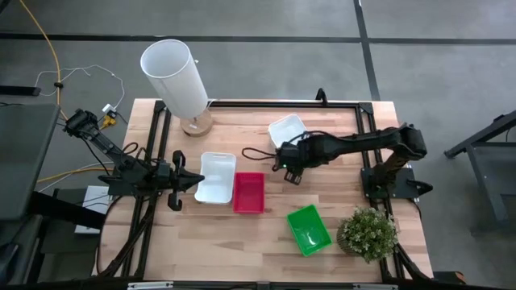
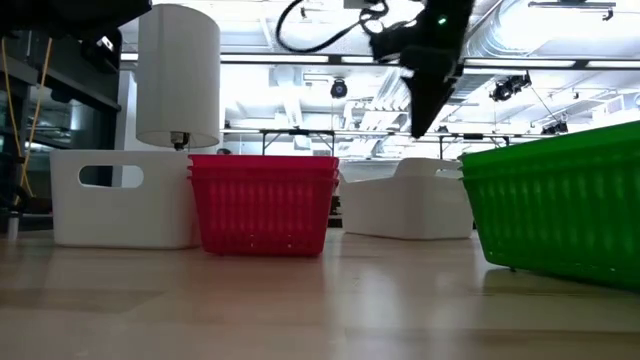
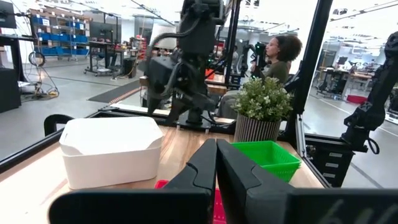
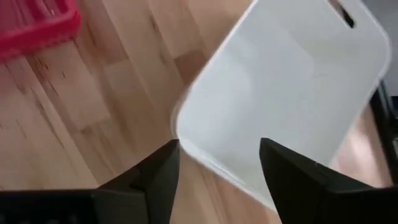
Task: Stack baskets by color
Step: Stack the left white bin on top of the stacked white bins
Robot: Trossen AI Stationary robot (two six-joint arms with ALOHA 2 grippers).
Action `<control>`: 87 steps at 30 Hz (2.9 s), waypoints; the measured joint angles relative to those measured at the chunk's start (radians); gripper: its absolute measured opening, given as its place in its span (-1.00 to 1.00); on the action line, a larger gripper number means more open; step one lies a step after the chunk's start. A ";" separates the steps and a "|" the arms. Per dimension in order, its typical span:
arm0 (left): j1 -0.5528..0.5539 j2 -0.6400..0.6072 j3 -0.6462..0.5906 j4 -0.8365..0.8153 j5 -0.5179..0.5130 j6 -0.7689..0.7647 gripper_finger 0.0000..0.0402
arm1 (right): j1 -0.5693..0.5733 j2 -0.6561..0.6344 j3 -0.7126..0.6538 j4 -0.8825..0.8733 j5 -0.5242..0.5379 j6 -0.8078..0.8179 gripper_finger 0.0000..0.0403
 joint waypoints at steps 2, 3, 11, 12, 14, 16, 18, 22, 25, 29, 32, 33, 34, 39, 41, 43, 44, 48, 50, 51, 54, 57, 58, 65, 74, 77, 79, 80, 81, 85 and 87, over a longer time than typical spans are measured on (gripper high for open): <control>0.000 0.000 0.000 0.000 0.000 0.000 -1.00 | 0.028 -0.047 -0.042 0.005 0.006 0.013 0.04; 0.000 0.000 0.000 0.000 0.000 0.000 -1.00 | 0.044 -0.079 -0.074 0.010 0.006 0.030 0.04; 0.001 0.000 0.000 0.004 -0.001 0.001 -1.00 | 0.187 -0.399 -0.478 0.382 0.049 0.192 0.00; 0.003 0.000 0.000 0.006 -0.005 0.003 -1.00 | 0.206 -0.434 -0.521 0.485 0.078 0.173 0.00; 0.003 0.000 0.000 0.008 -0.018 0.003 -1.00 | 0.244 -0.494 -0.610 0.752 0.151 0.090 0.00; 0.003 0.000 0.000 0.007 -0.020 0.003 -1.00 | 0.273 -0.530 -0.702 1.069 0.205 -0.055 0.00; 0.003 0.000 0.000 0.007 -0.019 0.003 -1.00 | 0.289 -0.539 -0.783 1.370 0.213 -0.212 0.00; 0.003 0.000 0.000 0.006 -0.019 0.003 -1.00 | 0.286 -0.534 -0.875 1.721 0.189 -0.385 0.00; 0.003 0.000 0.000 0.006 -0.019 0.011 -1.00 | 0.276 -0.533 -0.894 1.748 0.182 -0.401 0.00; 0.003 0.000 0.000 0.003 -0.024 0.011 -1.00 | 0.268 -0.533 -0.894 1.713 0.173 -0.389 0.00; 0.003 0.000 0.000 0.003 -0.021 0.010 -1.00 | 0.268 -0.533 -0.894 1.710 0.171 -0.385 0.00; 0.003 0.000 0.000 0.003 -0.020 0.007 -1.00 | 0.268 -0.533 -0.894 1.709 0.171 -0.385 0.00; 0.003 0.000 0.000 0.003 -0.020 0.003 -1.00 | 0.268 -0.533 -0.894 1.709 0.171 -0.385 0.00; 0.003 0.000 0.000 -0.015 -0.019 -0.016 -1.00 | 0.268 -0.533 -0.894 1.705 0.171 -0.385 0.00; 0.003 0.000 0.000 -0.020 -0.012 -0.018 -1.00 | 0.268 -0.533 -0.894 1.705 0.171 -0.383 0.00; 0.003 0.006 0.000 -0.013 0.039 -0.023 -1.00 | 0.268 -0.533 -0.894 1.705 0.171 -0.372 0.00; 0.003 0.012 0.000 0.001 0.072 -0.012 -1.00 | 0.268 -0.533 -0.894 1.704 0.167 -0.361 0.00; 0.001 0.053 0.001 0.080 0.118 0.009 -0.89 | 0.268 -0.533 -0.893 1.693 0.164 -0.358 0.00; 0.001 0.081 0.010 0.085 0.092 0.010 -0.79 | 0.268 -0.533 -0.893 1.693 0.164 -0.356 0.00; 0.001 0.098 0.018 0.086 0.072 0.010 -0.73 | 0.268 -0.533 -0.893 1.693 0.164 -0.356 0.00; 0.001 0.150 0.043 0.086 0.006 0.028 -0.56 | 0.268 -0.533 -0.892 1.670 0.166 -0.366 -0.03; 0.001 0.181 0.067 0.085 -0.017 0.070 -0.43 | 0.268 -0.537 -0.892 1.601 0.204 -0.366 -0.18; -0.001 0.183 0.076 0.085 -0.019 0.086 -0.40 | 0.270 -0.549 -0.892 1.560 0.222 -0.366 -0.26; -0.058 0.143 0.089 0.070 -0.055 0.124 -0.36 | 0.294 -0.737 -0.972 1.300 0.301 -0.203 -0.93; -0.076 0.140 0.089 0.055 -0.097 0.125 -0.36 | 0.288 -1.041 -1.272 1.537 0.201 -0.175 -0.99; -0.076 0.141 0.089 0.013 -0.098 0.121 -0.36 | 0.289 -1.088 -1.311 1.538 0.182 -0.182 -0.99; -0.076 0.151 0.089 -0.037 -0.099 0.090 -0.36 | 0.289 -1.105 -1.337 1.541 0.160 -0.181 -1.00; -0.076 0.155 0.088 -0.064 -0.098 0.070 -0.36 | 0.290 -1.112 -1.351 1.544 0.155 -0.176 -1.00; -0.076 0.161 0.088 -0.085 -0.098 0.051 -0.36 | 0.291 -1.116 -1.367 1.551 0.151 -0.168 -1.00; -0.076 0.190 0.088 -0.101 -0.097 -0.016 -0.36 | 0.291 -1.120 -1.382 1.533 0.161 -0.138 -1.00; -0.075 0.209 0.097 -0.105 -0.091 -0.016 -0.36 | 0.291 -1.119 -1.382 1.534 0.162 -0.139 -1.00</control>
